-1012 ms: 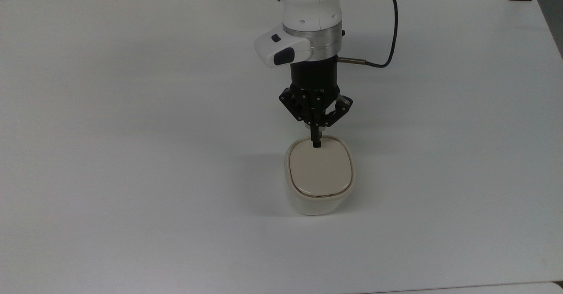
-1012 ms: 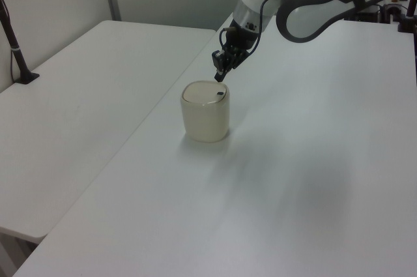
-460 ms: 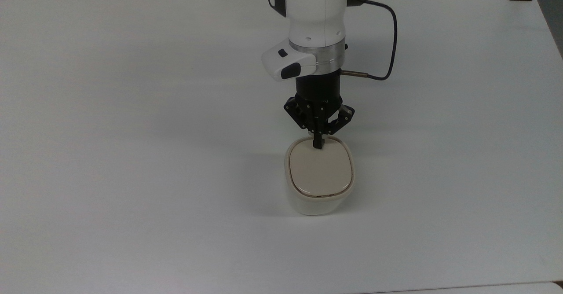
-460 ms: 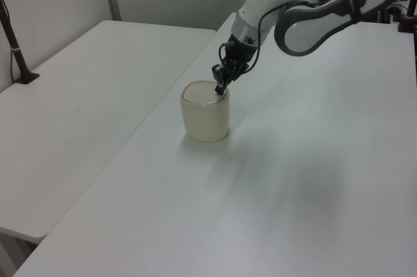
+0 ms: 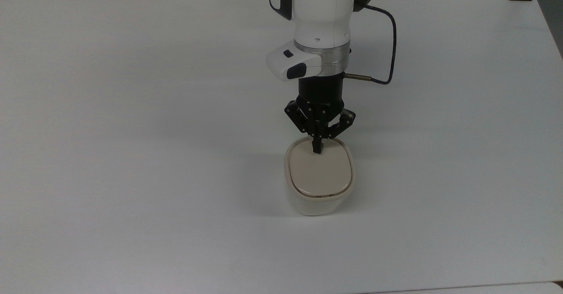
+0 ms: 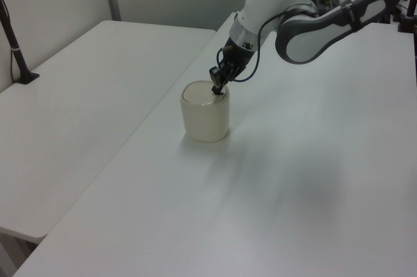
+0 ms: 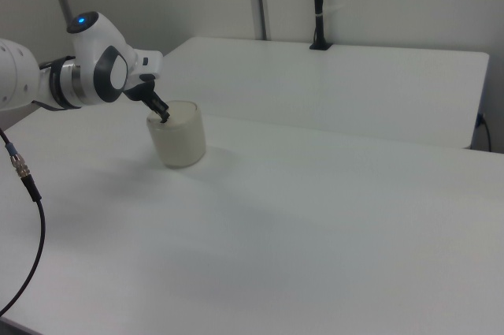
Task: Open the trash bin
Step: 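Press the gripper fingertips down on the lid's dark button, then lift the gripper up away from the bin as the lid flips open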
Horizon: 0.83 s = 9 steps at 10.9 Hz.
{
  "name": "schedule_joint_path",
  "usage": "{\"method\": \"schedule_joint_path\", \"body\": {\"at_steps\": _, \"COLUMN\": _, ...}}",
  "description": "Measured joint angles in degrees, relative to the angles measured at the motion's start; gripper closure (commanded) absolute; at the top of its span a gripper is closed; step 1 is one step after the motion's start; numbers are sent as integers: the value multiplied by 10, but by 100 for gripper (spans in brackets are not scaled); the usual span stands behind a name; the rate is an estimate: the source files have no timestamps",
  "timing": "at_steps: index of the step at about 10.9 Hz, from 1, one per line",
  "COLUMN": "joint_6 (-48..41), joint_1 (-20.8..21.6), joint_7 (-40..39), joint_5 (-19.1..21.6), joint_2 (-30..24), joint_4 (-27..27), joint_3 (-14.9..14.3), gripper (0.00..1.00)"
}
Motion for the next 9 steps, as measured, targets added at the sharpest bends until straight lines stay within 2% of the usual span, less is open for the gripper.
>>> {"method": "schedule_joint_path", "body": {"at_steps": 2, "joint_6": 0, "joint_1": 0, "joint_7": 1, "joint_5": -33, "joint_2": 0, "joint_4": -2, "joint_3": 5, "gripper": 100}}
{"method": "schedule_joint_path", "body": {"at_steps": 5, "joint_6": -1, "joint_1": -4, "joint_7": 11, "joint_5": -36, "joint_2": -5, "joint_4": -3, "joint_3": 10, "gripper": 100}}
{"method": "schedule_joint_path", "body": {"at_steps": 7, "joint_6": -65, "joint_1": -15, "joint_7": 23, "joint_5": -31, "joint_2": -35, "joint_4": 5, "joint_3": 12, "gripper": 100}}
{"method": "schedule_joint_path", "body": {"at_steps": 8, "joint_6": -115, "joint_1": -21, "joint_7": 23, "joint_5": -24, "joint_2": -63, "joint_4": 13, "joint_3": 12, "gripper": 96}}
{"method": "schedule_joint_path", "body": {"at_steps": 9, "joint_6": -165, "joint_1": -25, "joint_7": 23, "joint_5": -20, "joint_2": -95, "joint_4": 18, "joint_3": 13, "gripper": 84}}
